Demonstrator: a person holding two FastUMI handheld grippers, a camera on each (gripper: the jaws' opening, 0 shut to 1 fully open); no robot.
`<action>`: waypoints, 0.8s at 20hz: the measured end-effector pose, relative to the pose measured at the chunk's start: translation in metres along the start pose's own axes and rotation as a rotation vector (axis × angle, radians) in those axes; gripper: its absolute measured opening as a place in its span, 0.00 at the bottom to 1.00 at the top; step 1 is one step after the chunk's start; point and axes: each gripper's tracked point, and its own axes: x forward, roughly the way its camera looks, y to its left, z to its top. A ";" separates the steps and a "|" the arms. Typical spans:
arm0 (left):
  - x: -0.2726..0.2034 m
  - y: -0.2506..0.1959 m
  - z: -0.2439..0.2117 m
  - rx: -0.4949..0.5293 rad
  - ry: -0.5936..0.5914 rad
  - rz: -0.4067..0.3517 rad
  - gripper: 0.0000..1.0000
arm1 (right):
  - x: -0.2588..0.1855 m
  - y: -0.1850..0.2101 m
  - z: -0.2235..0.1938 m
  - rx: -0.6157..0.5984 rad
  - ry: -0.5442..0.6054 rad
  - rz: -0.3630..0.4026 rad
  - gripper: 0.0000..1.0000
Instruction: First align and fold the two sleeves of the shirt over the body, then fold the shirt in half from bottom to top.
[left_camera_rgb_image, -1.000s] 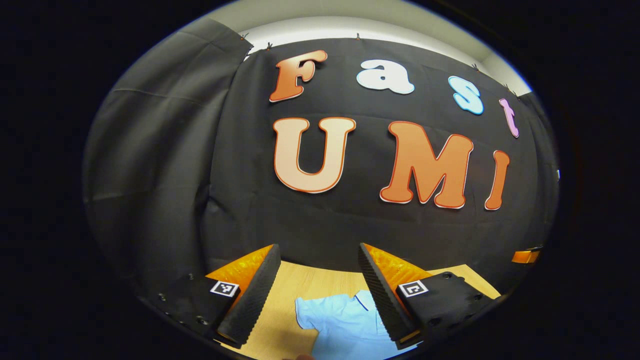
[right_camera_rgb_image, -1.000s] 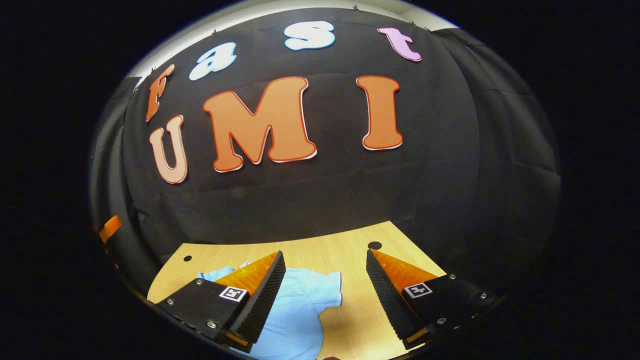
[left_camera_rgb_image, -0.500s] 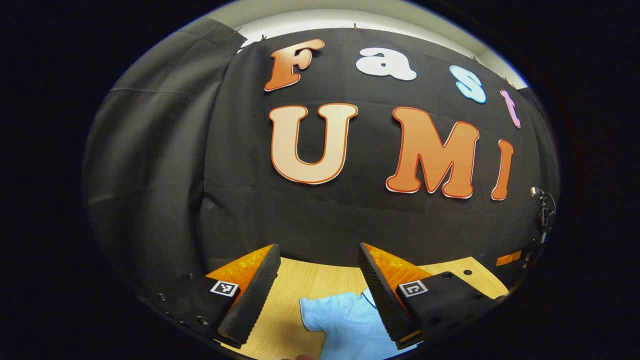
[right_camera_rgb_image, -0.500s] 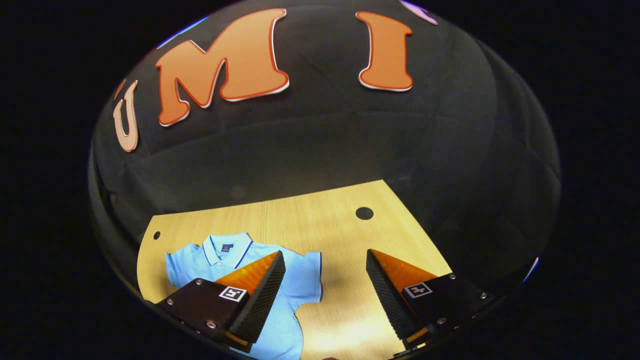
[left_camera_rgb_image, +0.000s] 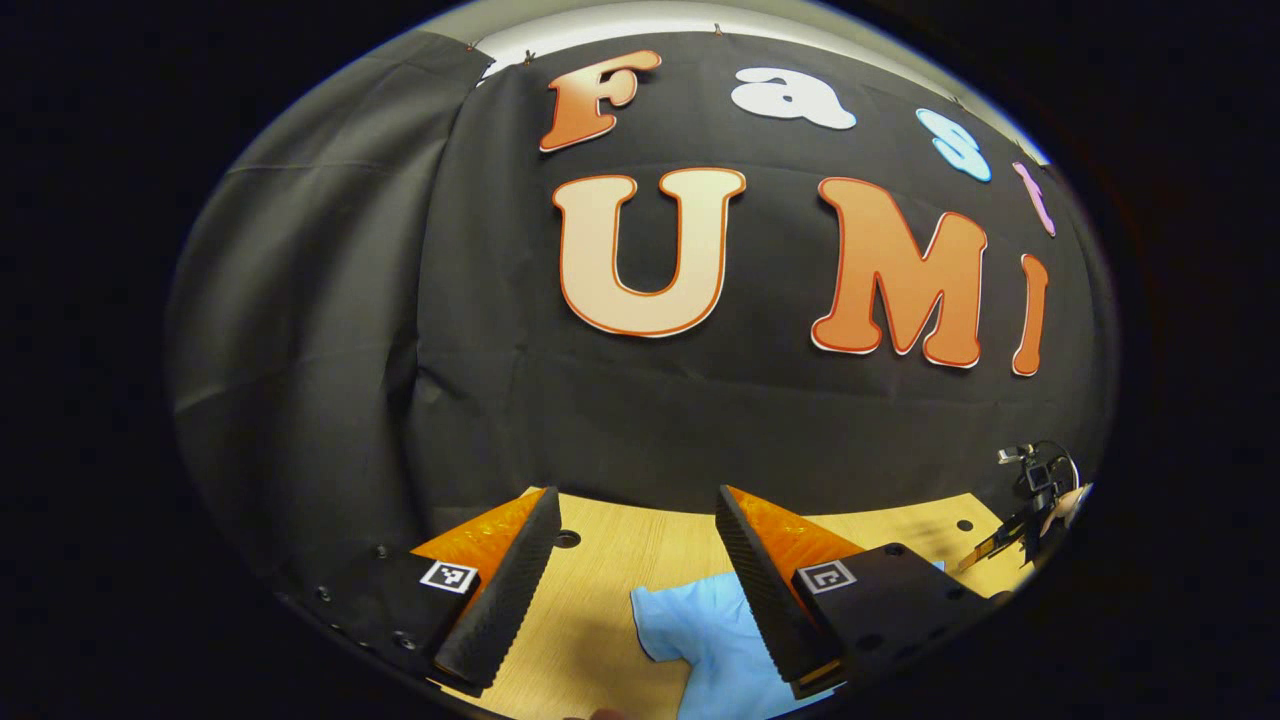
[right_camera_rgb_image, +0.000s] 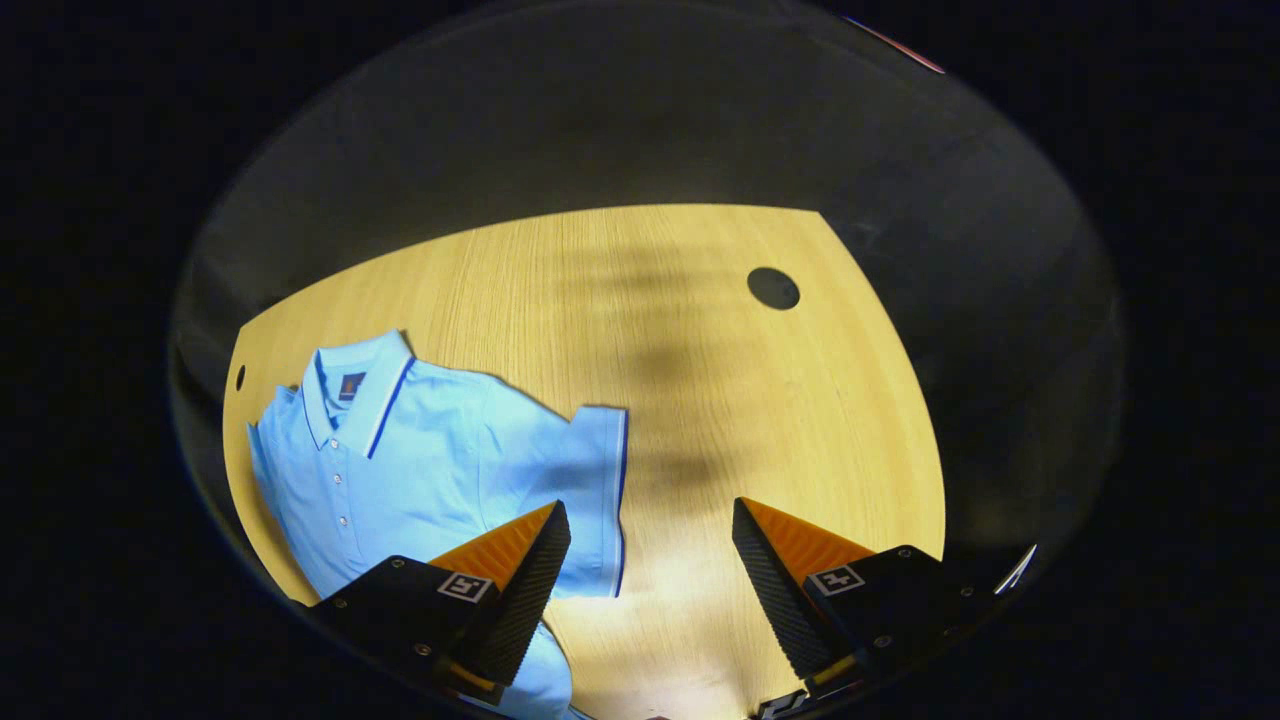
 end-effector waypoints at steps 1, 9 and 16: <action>0.002 0.003 -0.005 -0.003 0.012 0.006 1.00 | 0.009 0.004 -0.002 -0.007 0.018 0.000 0.99; 0.012 0.014 -0.019 -0.006 0.045 0.020 1.00 | 0.041 0.014 -0.020 -0.006 0.128 -0.010 0.98; 0.009 0.025 -0.023 -0.022 0.059 0.037 1.00 | 0.044 0.029 -0.024 0.007 0.149 0.020 0.70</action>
